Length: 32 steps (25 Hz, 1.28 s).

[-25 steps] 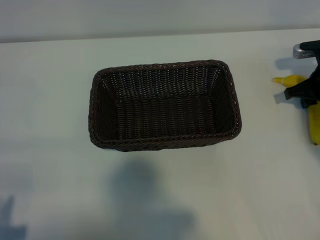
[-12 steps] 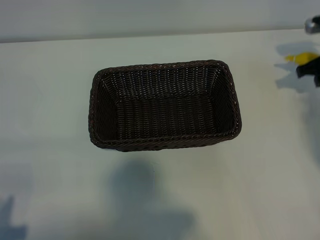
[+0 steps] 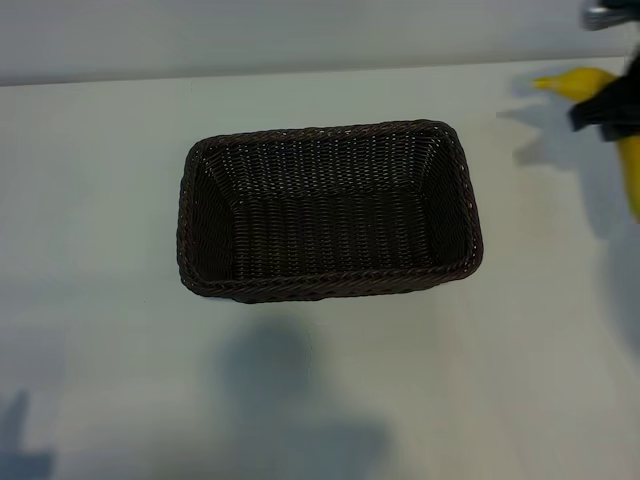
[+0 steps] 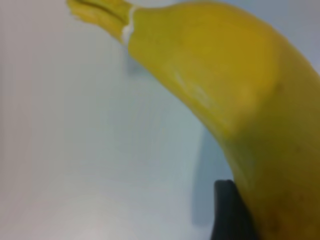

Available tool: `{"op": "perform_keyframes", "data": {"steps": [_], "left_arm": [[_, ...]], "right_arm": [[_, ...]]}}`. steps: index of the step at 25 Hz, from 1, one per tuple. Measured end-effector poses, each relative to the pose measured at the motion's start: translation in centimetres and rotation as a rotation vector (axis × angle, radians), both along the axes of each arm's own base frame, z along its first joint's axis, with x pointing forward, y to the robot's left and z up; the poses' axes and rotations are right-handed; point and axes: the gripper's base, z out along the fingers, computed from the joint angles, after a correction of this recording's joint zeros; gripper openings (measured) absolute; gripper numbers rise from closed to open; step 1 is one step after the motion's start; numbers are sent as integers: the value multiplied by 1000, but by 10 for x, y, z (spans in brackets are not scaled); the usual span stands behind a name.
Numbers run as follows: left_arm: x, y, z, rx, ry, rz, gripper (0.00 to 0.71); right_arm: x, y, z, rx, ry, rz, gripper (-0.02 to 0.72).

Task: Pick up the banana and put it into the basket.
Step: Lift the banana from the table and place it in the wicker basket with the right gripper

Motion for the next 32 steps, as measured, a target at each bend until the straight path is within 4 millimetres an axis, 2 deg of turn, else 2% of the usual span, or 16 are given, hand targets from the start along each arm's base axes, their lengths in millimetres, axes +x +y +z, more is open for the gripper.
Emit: {"op": "perform_keyframes", "data": {"steps": [7,11,18,21,26,32], "left_arm": [[0,0,0,0,0,0,575],[0,0,0,0,0,0,575],[0,0,0,0,0,0,575],[0,0,0,0,0,0,575],[0,0,0,0,0,0,575],[0,0,0,0,0,0,575]], "right_arm": [[5,79,45,17,-153,312,424],[9,119,56,48,-164,478,424],[14,169,38,16,-86,691,424],[9,187,29,-12,-78,789,424],[-2,218,7,-50,-47,931,424],[-8,244,-24,-101,-30,1009,424]]}}
